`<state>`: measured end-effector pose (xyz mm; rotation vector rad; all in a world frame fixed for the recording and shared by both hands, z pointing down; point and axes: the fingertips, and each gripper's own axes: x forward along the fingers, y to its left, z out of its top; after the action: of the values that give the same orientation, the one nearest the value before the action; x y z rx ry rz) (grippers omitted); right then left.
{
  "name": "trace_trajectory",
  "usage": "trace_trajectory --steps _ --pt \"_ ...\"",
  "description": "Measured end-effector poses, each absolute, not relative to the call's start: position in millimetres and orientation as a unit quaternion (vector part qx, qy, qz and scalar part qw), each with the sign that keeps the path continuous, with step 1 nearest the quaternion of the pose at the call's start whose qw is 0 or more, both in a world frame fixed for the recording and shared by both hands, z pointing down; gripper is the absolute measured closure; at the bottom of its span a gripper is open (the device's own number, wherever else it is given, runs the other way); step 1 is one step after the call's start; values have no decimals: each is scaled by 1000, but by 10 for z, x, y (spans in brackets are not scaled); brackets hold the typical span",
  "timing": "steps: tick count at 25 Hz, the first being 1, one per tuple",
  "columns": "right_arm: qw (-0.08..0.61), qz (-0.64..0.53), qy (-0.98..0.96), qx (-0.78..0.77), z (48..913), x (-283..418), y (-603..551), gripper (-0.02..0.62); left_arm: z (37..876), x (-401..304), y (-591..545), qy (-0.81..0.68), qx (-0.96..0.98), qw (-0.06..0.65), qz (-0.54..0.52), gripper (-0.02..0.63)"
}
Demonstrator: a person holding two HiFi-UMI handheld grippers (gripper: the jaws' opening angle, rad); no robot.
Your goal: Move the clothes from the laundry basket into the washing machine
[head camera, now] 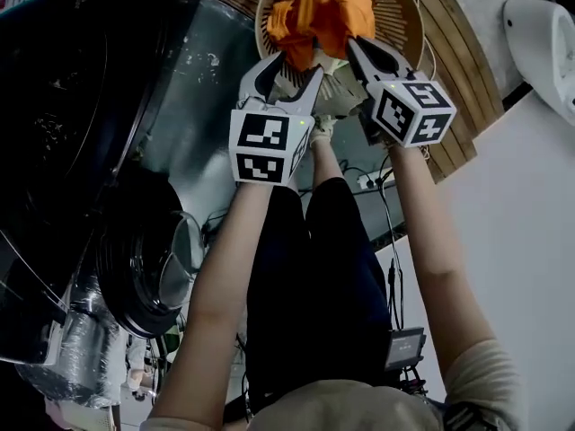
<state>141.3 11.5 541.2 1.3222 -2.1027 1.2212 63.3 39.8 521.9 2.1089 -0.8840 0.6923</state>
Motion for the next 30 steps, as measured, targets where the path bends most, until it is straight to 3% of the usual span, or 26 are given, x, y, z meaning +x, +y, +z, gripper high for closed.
trace_trajectory --steps 10,19,22,30 --pt "98 423 -810 394 4080 935 181 574 4866 841 316 -297 854 343 254 342" --pt "74 415 -833 359 3552 766 225 574 4422 944 167 -292 891 260 229 339" --pt "81 407 -842 345 3585 672 253 574 4349 848 82 -318 892 231 225 555" --pt "141 386 -840 355 4015 629 251 572 4554 345 170 -370 853 256 264 568"
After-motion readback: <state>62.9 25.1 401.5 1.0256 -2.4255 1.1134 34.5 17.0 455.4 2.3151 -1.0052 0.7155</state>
